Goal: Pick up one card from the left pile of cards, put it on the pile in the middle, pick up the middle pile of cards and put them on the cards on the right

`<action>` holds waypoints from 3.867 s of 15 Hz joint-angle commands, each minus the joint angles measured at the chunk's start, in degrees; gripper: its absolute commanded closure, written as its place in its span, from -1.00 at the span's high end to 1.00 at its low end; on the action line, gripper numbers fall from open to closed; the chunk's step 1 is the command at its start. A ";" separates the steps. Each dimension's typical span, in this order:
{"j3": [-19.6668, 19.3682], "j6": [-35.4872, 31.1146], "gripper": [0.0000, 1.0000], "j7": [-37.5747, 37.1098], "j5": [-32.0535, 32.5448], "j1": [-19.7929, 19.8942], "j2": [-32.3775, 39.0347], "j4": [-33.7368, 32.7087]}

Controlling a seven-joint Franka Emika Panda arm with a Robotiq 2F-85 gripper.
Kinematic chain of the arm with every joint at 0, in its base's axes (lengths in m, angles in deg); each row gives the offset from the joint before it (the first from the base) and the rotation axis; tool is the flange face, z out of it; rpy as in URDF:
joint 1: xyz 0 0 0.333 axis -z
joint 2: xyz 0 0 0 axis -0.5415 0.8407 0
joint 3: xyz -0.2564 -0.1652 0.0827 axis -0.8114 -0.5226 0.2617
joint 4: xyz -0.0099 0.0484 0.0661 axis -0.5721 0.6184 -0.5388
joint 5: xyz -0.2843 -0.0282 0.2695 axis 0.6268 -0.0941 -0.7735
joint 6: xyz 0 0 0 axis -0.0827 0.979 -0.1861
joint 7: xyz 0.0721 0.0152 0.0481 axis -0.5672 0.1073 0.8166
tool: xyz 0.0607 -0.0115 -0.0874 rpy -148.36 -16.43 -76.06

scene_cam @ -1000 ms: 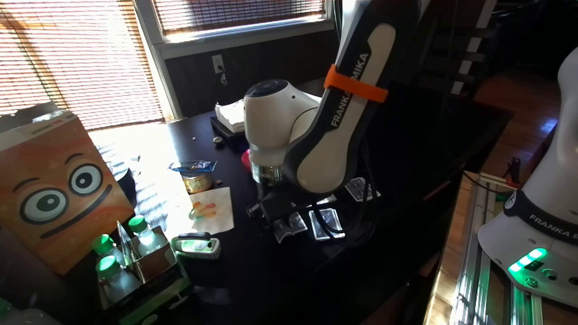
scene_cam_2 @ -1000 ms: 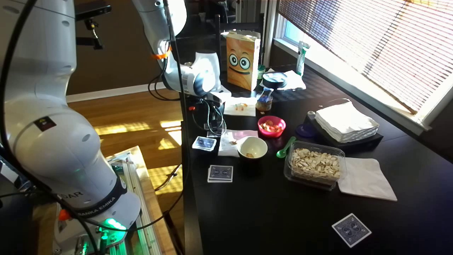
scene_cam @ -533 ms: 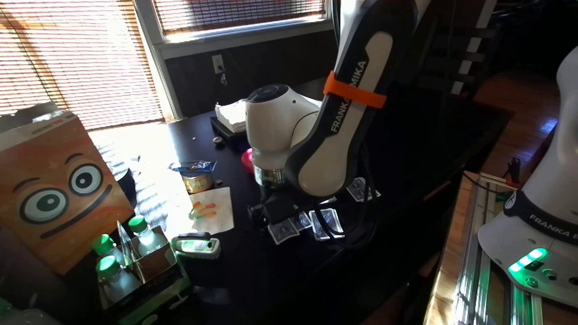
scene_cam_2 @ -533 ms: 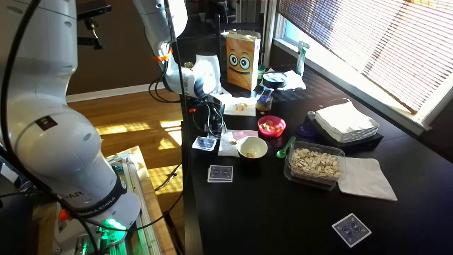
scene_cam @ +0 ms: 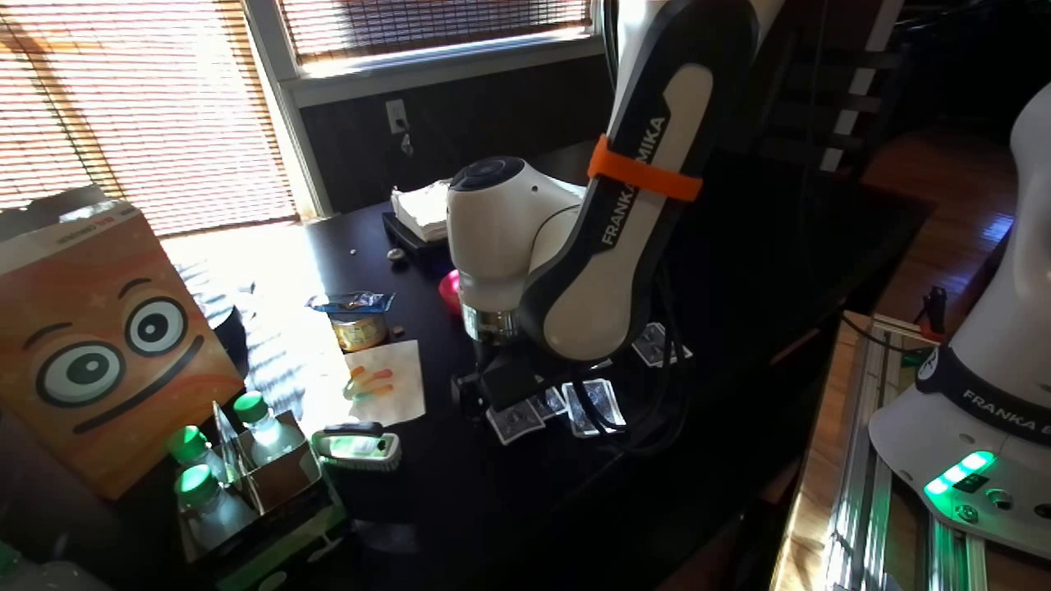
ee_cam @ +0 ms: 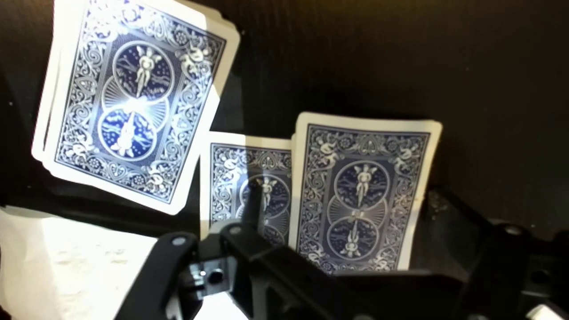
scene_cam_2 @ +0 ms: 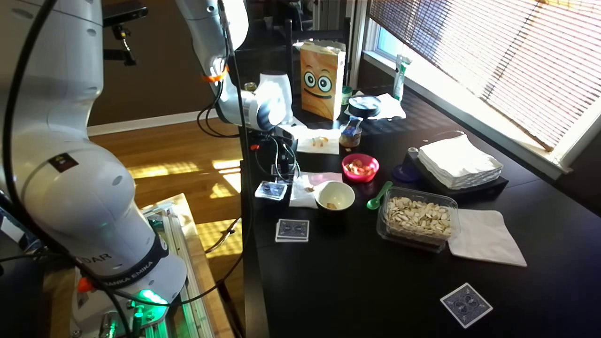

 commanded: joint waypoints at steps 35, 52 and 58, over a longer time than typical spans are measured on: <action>-3.30 0.04 0.05 -1.65 2.18 -2.24 -2.71 1.54; -1.02 0.42 0.08 -0.85 3.78 -0.52 -12.69 10.22; -0.73 0.67 0.08 -2.01 4.85 0.50 -16.03 13.42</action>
